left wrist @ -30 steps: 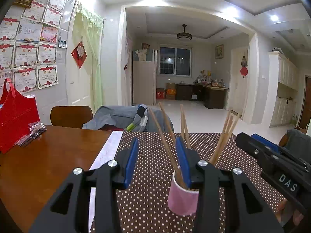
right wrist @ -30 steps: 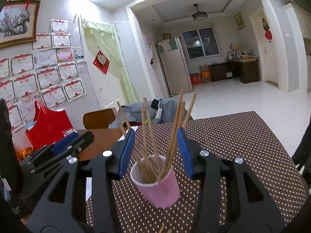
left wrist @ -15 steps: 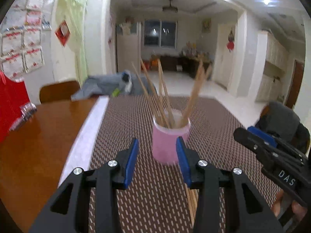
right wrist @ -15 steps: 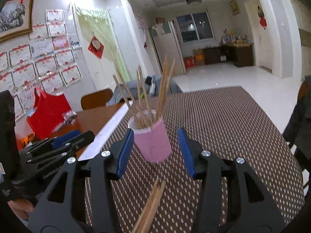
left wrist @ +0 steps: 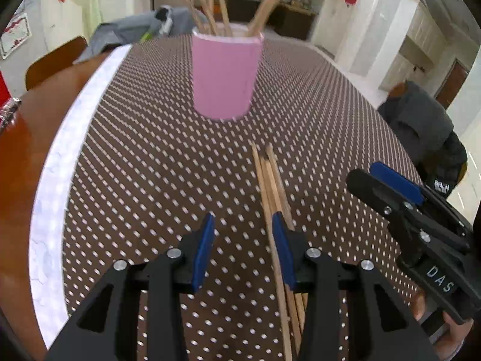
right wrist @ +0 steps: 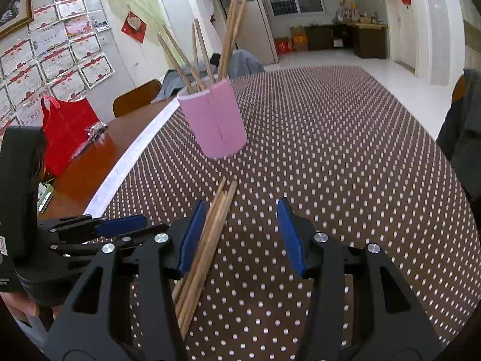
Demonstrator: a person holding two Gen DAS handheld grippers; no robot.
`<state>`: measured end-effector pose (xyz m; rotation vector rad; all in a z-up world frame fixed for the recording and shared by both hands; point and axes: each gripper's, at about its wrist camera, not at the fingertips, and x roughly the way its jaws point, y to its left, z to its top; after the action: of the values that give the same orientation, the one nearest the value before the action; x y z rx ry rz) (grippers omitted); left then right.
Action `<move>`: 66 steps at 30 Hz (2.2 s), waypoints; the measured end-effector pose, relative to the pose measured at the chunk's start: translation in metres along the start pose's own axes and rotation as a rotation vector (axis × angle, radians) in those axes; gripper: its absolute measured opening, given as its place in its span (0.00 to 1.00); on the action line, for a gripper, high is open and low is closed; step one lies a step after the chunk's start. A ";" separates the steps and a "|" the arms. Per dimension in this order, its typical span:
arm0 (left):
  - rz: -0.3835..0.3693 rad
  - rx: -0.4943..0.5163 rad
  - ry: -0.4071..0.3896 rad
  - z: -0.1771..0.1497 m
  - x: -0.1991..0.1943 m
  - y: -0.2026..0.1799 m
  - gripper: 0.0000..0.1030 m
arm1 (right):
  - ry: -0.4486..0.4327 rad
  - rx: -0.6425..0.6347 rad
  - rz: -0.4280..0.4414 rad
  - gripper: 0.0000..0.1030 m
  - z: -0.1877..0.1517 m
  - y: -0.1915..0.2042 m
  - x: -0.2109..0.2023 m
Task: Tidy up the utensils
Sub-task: 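Lower both tools to the remaining sticks and position fingers around them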
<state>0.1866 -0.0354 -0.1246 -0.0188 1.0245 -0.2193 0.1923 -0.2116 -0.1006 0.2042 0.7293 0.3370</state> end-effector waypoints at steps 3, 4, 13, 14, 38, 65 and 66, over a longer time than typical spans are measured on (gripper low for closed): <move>0.009 0.025 0.024 -0.009 0.007 -0.005 0.39 | 0.019 0.013 0.007 0.49 -0.007 -0.005 0.001; 0.011 0.035 0.036 -0.011 0.010 -0.008 0.39 | 0.024 0.018 0.007 0.50 -0.009 -0.005 0.002; 0.036 0.060 0.052 -0.021 0.020 -0.017 0.39 | 0.044 0.039 0.013 0.50 -0.020 -0.016 0.000; 0.035 0.058 0.050 -0.020 0.020 -0.016 0.39 | 0.044 0.043 0.015 0.50 -0.021 -0.018 -0.001; 0.035 0.010 0.064 0.000 0.032 0.012 0.50 | 0.133 0.064 0.034 0.50 -0.008 -0.018 0.014; -0.064 -0.121 0.056 -0.012 0.023 0.045 0.05 | 0.326 -0.061 -0.094 0.39 0.010 0.047 0.081; -0.066 -0.123 0.056 -0.012 0.022 0.044 0.05 | 0.329 -0.051 -0.089 0.39 0.012 0.048 0.084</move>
<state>0.1950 0.0049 -0.1544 -0.1593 1.0929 -0.2172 0.2479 -0.1365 -0.1287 0.0670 1.0503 0.3075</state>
